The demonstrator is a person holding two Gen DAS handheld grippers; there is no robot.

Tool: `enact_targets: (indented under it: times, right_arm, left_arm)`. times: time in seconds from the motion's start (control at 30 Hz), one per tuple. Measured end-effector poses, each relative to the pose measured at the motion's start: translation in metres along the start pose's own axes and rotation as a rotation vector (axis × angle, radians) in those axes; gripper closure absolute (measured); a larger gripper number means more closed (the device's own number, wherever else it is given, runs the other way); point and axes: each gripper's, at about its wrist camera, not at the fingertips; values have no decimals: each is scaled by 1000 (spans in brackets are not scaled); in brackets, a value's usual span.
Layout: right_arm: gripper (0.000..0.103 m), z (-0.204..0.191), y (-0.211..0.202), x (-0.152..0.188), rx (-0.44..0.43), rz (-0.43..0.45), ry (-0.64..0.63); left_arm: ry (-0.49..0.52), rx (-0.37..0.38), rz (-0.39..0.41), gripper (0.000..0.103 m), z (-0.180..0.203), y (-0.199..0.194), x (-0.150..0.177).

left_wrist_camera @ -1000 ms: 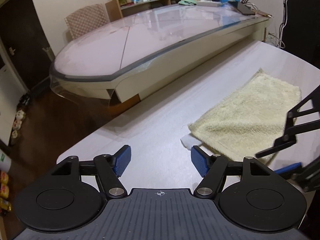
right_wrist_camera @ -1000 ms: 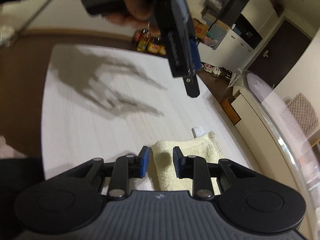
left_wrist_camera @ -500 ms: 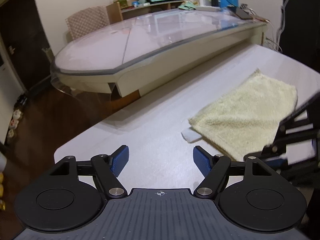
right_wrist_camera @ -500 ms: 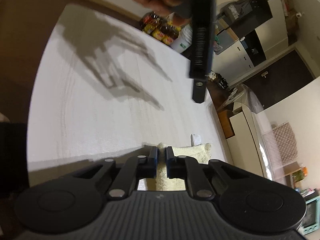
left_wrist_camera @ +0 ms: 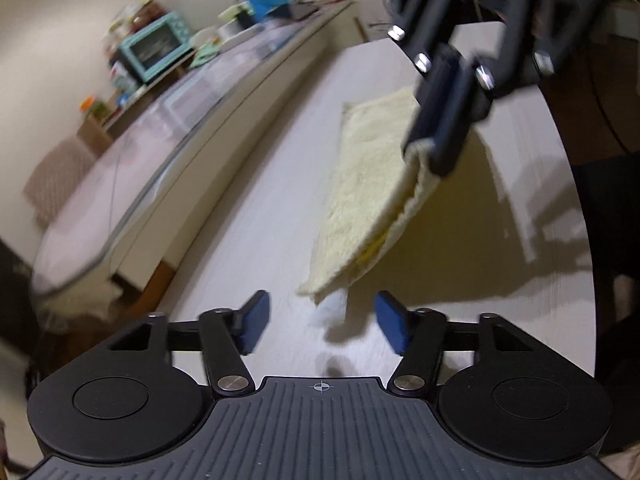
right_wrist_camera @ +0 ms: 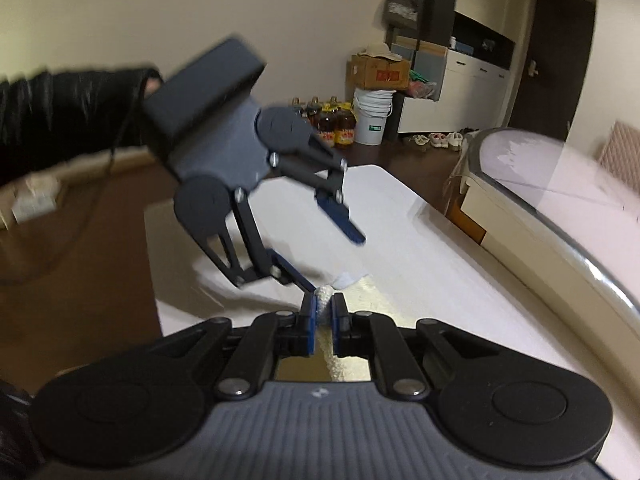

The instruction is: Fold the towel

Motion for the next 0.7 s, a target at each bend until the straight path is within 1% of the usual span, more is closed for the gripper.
enact_targets:
  times: [0.03,0.1,0.2,0.23,0.27,0.3,0.33,0.4,0.57,0.7]
  right_arm:
    - [95,5,-4,-1,-10,4,18]
    - [95,14,-11,-4,-31,12,55]
    - [95,21,-18,-5,-54,16,89]
    - [95,21,-18,-4,-58,14,91]
    - [95,20,-18,-3,-63,13,95]
    - [95,18,-19,-2,-66,13,98]
    - [95,18,-20,-1,-69,14,102]
    - [95,18,-21,1,-72,16,110]
    - [95,13,-31,14,-112,34,130]
    - [95,4,-45,31,-138,58,167]
  left_arm:
    - [10,7,8,54,0,2,-2]
    - [58,-1,23,55,4,7,-5]
    - [101,13,37,58,9,11,-9]
    - [117,23,38,64,11,12,-10]
    - [132,33,38,74,12,13,-11]
    - [141,49,27,81,13,15,-12]
    - [149,64,16,93,14,17,-12]
    - [166,94,-6,95,16,19,-14]
    - [207,114,-31,96,26,6,-21]
    - [325,144,-79,96,39,-17,-34]
Point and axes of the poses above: each gripper's, at about its wrist camera, not at the fingertips, and y roughly the way its jaws point, z to its right, x to its underside, and after that the axes turned 8 degrees about y, right-handed
